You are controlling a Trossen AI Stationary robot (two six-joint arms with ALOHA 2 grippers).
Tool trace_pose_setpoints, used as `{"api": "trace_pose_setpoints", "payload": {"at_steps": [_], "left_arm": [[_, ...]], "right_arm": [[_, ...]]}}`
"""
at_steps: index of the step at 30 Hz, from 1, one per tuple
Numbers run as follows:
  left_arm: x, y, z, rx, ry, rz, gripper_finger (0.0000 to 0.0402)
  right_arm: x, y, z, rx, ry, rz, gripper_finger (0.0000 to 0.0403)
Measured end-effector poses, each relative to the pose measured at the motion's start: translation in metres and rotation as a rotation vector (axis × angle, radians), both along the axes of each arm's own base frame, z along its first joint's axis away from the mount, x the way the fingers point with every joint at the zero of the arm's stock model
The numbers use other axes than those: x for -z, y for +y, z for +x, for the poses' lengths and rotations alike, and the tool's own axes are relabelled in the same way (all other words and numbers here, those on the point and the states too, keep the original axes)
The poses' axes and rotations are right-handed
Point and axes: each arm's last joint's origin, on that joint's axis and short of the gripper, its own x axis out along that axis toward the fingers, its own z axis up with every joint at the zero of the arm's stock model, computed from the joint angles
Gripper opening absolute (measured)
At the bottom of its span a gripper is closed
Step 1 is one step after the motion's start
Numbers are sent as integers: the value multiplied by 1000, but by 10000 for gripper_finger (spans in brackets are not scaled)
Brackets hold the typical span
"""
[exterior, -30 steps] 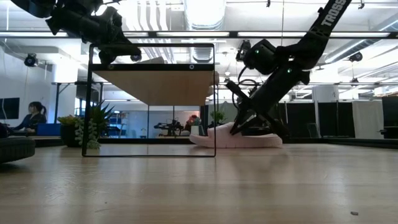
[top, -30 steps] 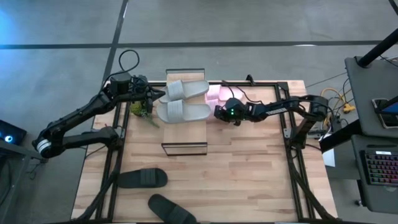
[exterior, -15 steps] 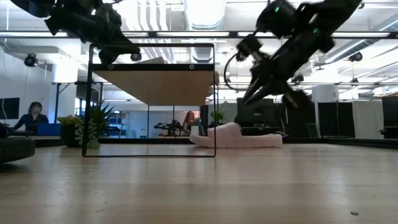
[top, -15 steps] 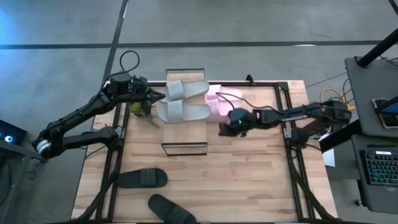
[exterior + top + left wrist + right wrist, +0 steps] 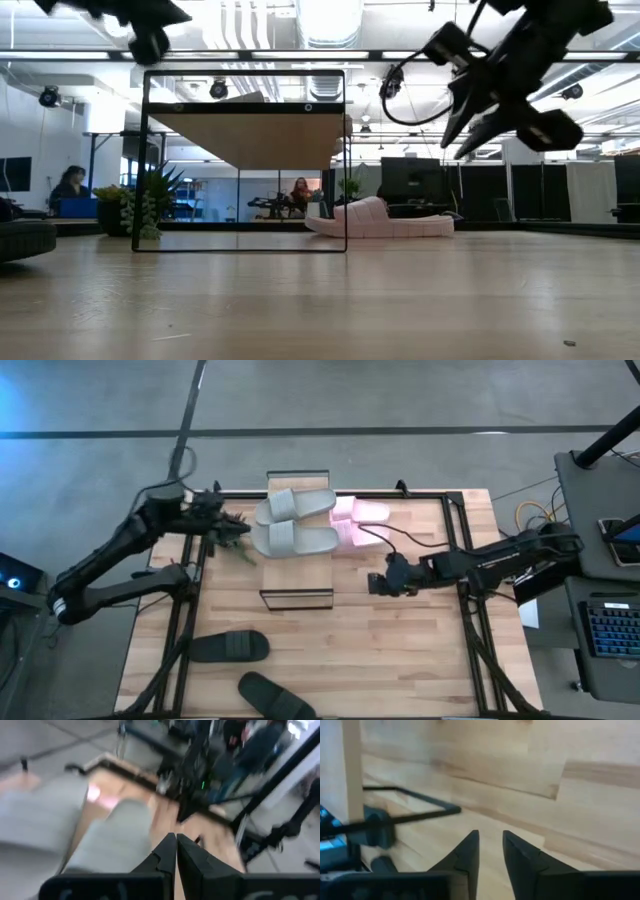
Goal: Pick and place slides into the shelf
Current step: Move the top black slide to the middle of the table
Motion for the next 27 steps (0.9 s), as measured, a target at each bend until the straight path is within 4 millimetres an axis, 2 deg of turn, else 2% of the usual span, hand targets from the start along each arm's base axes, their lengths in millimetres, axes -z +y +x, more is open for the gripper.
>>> {"api": "trace_pose_setpoints", "payload": {"at_steps": [3, 6, 11, 13, 16, 18, 22, 27], "left_arm": [[-11, -13, -8, -42, -55, -70, 0], [-9, -23, -5, -35, -64, -227, 0], [5, -39, 34, 106, -53, -324, 0], [2, -52, 55, 144, -101, -295, 0], [12, -75, 80, 159, -36, -267, 0], [9, -92, 91, 187, -23, -258, 0], [17, -131, 91, 181, 113, -250, 0], [14, -170, 70, 97, 167, -273, 0]], "right_arm": [[0, 6, -1, -54, 5, -25, 106], [0, 13, -2, -95, 6, -33, 131], [0, 26, -5, -153, 5, -43, 162], [0, 30, -6, -173, 2, -56, 170], [0, 35, -8, -194, -4, -67, 177], [-1, 38, -9, -210, -6, -70, 180], [-1, 44, -11, -237, -12, -96, 180], [-1, 48, -12, -280, -15, -121, 180]]}}
